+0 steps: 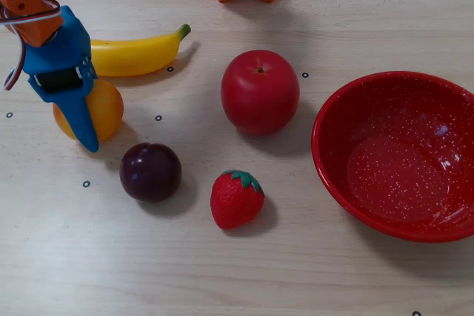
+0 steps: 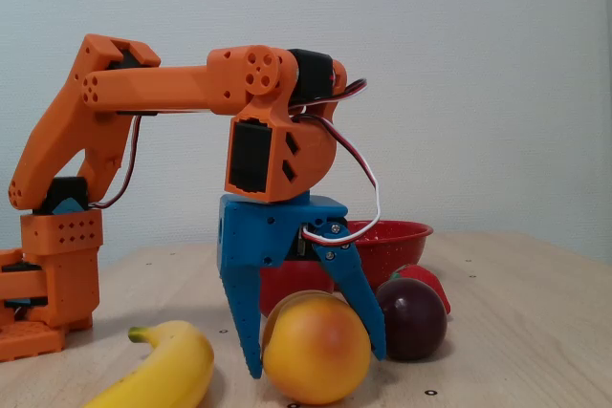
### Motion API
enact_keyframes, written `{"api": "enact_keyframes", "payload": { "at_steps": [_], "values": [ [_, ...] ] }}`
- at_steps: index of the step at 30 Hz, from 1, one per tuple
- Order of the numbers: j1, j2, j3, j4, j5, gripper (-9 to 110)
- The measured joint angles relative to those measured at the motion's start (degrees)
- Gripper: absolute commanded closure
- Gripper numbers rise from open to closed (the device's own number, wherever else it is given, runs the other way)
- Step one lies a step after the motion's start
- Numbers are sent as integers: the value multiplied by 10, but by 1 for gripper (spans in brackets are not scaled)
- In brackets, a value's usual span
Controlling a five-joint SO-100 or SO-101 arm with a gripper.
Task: Put the peach in the red bowl.
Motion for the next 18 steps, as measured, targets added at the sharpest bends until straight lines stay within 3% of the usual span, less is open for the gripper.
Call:
{"api": "enact_keyframes", "payload": {
  "at_steps": [5,11,18],
  "values": [
    [0,0,0,-1,22,100],
    [1,0,-18,23,28,101],
    [33,4,-157,64,-77,101]
  ]
}}
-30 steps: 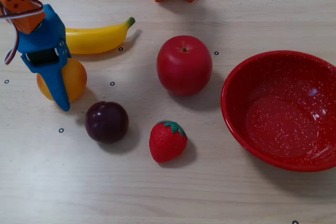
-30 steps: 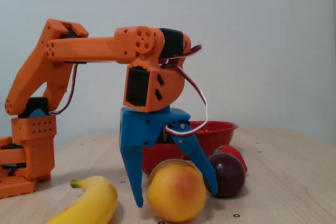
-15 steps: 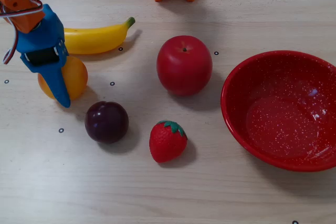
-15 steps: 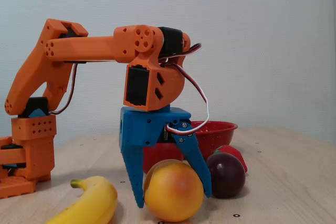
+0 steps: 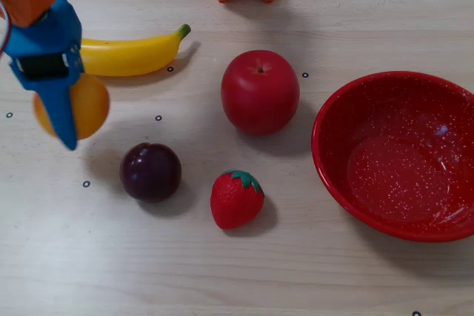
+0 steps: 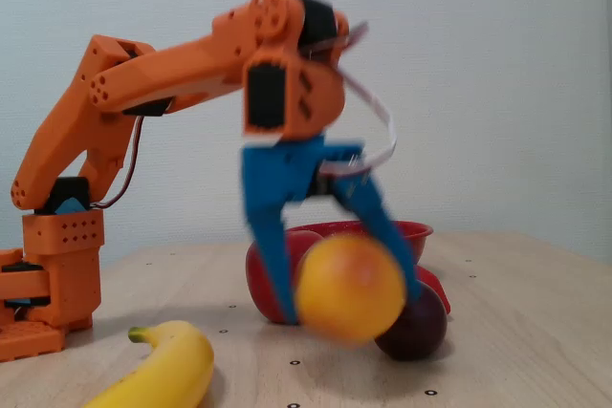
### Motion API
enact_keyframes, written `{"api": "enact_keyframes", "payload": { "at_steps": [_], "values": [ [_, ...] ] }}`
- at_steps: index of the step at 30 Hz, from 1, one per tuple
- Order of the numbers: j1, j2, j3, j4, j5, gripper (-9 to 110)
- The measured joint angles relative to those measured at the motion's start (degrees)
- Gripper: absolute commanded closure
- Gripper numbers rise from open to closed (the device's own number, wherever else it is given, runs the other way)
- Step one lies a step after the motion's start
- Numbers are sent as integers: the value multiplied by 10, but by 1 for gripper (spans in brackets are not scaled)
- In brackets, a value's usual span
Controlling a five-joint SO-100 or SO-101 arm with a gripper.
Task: Put the peach in the red bowl.
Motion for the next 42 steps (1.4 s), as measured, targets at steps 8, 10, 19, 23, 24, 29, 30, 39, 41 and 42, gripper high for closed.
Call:
{"api": "enact_keyframes", "payload": {
  "at_steps": [8,10,19,23,24,29,30,39,41,42],
  "values": [
    [126,149,-78,2,-93,101],
    [185,183,-81,2,-137,101],
    [487,243,-51,-6,-227,101],
    [563,245,-30,-25,-258,101],
    [574,245,-30,-27,-263,101],
    [614,174,-31,-31,-273,98],
    [619,153,-28,-32,-273,95],
    [623,22,-4,-47,-305,55],
    [624,19,-3,-48,-307,53],
    [624,20,3,-48,-307,53]
  ]
}}
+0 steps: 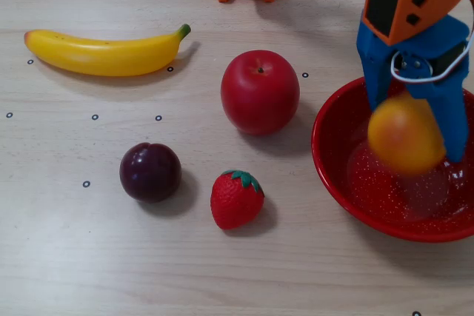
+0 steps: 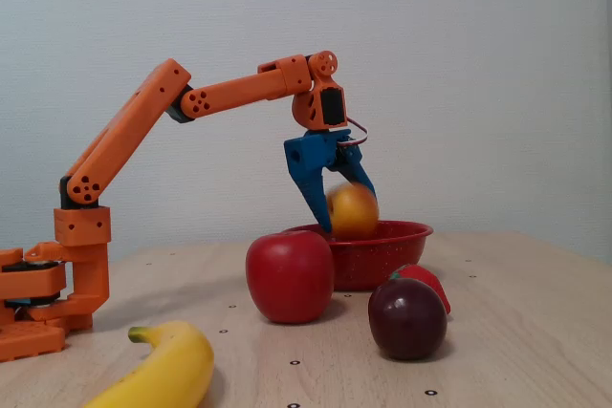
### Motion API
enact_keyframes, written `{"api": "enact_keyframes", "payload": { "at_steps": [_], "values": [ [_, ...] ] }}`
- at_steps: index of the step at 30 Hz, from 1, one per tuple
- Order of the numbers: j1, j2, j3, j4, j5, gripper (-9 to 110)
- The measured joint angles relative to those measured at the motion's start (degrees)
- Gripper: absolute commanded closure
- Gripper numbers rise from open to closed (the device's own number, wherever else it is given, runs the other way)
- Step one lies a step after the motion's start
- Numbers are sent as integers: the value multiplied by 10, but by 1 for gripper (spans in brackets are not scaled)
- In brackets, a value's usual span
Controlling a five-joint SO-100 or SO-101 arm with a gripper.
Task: Put the peach in the red bowl.
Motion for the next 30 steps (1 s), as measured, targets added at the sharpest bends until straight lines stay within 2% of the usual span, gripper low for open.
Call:
{"api": "enact_keyframes", "payload": {
  "at_steps": [8,12,17,23,30],
  "values": [
    [0,4,54,-53,0,51],
    [0,31,76,-66,-5,63],
    [-4,156,88,-117,-60,72],
    [-16,299,105,-116,-87,101],
    [-114,415,170,-107,-134,101]
  ]
}}
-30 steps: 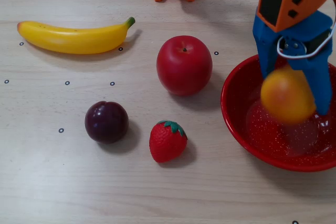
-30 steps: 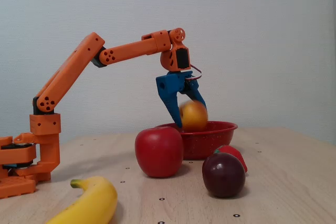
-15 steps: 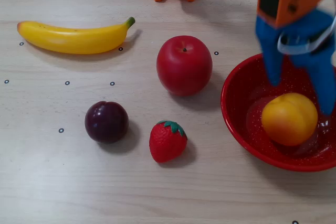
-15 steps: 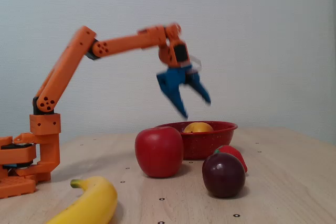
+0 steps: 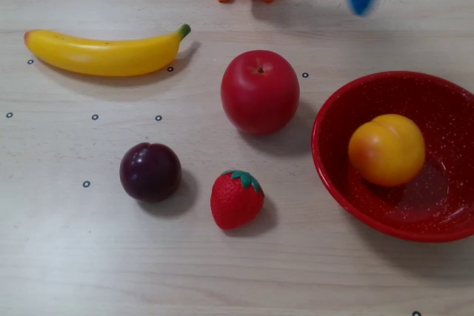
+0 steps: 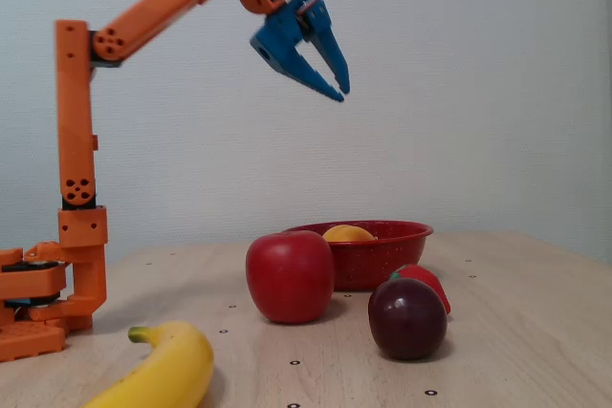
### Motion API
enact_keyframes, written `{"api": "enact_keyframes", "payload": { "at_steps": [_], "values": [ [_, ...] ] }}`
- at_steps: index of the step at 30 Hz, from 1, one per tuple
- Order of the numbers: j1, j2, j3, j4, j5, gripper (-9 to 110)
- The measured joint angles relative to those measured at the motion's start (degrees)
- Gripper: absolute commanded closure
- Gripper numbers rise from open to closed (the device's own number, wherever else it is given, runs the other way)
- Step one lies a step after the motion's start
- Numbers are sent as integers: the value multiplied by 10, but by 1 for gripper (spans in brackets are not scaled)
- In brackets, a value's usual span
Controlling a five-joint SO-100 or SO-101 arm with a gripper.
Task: Put the peach in the red bowl.
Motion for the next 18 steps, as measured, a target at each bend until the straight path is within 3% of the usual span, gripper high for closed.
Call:
{"api": "enact_keyframes", "payload": {
  "at_steps": [6,11,18],
  "values": [
    [-57,144,175,-58,4,101],
    [-114,335,469,-213,13,101],
    [-163,501,782,-308,20,101]
  ]
}}
